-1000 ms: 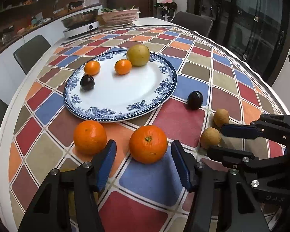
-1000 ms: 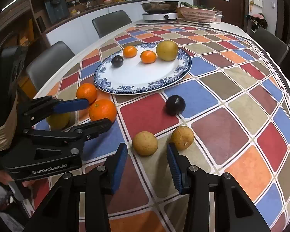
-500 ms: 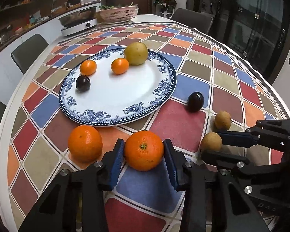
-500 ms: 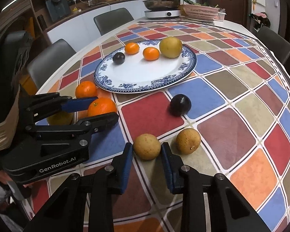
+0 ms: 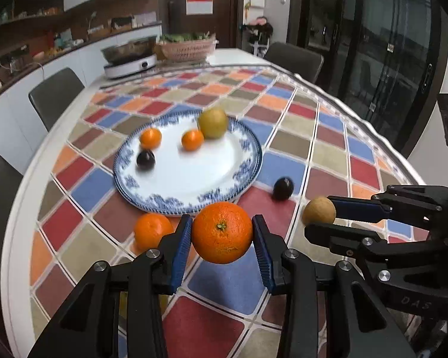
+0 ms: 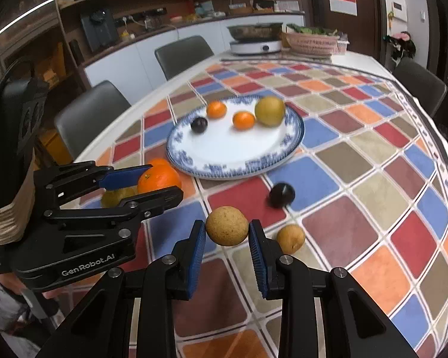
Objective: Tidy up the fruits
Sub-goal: 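Grasp an orange with the left tool while the right tool grasps a brown kiwi, then carry the orange and kiwi onto the plate and open both tools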
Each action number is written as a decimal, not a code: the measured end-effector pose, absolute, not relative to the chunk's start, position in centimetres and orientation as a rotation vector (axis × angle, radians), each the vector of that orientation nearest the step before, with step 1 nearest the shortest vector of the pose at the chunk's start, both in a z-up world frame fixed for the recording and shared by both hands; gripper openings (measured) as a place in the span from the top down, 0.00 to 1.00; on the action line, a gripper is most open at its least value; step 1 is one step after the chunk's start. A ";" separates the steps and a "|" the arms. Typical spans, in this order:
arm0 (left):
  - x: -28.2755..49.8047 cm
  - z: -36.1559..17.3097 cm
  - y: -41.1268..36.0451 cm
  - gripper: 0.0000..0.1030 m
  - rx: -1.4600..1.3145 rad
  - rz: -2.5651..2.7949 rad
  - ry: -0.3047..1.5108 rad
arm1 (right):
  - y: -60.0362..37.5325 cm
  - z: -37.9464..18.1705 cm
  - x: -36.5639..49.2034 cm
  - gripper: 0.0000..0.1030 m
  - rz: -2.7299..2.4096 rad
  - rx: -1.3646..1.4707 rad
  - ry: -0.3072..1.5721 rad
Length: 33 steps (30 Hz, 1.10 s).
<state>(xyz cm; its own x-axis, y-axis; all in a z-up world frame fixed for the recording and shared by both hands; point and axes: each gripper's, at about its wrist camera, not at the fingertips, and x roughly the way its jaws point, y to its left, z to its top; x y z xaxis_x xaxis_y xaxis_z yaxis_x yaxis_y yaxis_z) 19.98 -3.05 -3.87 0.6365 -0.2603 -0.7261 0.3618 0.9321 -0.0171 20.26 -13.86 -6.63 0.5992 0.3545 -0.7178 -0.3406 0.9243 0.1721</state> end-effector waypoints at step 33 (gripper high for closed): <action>29.3 -1.3 -1.7 0.61 0.178 -0.348 0.781 | -12.9 -1.8 30.4 0.70 0.430 -0.088 0.780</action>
<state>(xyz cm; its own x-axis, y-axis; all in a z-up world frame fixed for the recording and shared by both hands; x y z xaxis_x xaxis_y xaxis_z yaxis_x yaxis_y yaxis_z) 29.31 -1.67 -1.32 0.6569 -0.2405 -0.7146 0.3708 0.9283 0.0285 30.36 -12.87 -1.77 0.6288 0.3427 -0.6980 -0.4069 0.9099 0.0802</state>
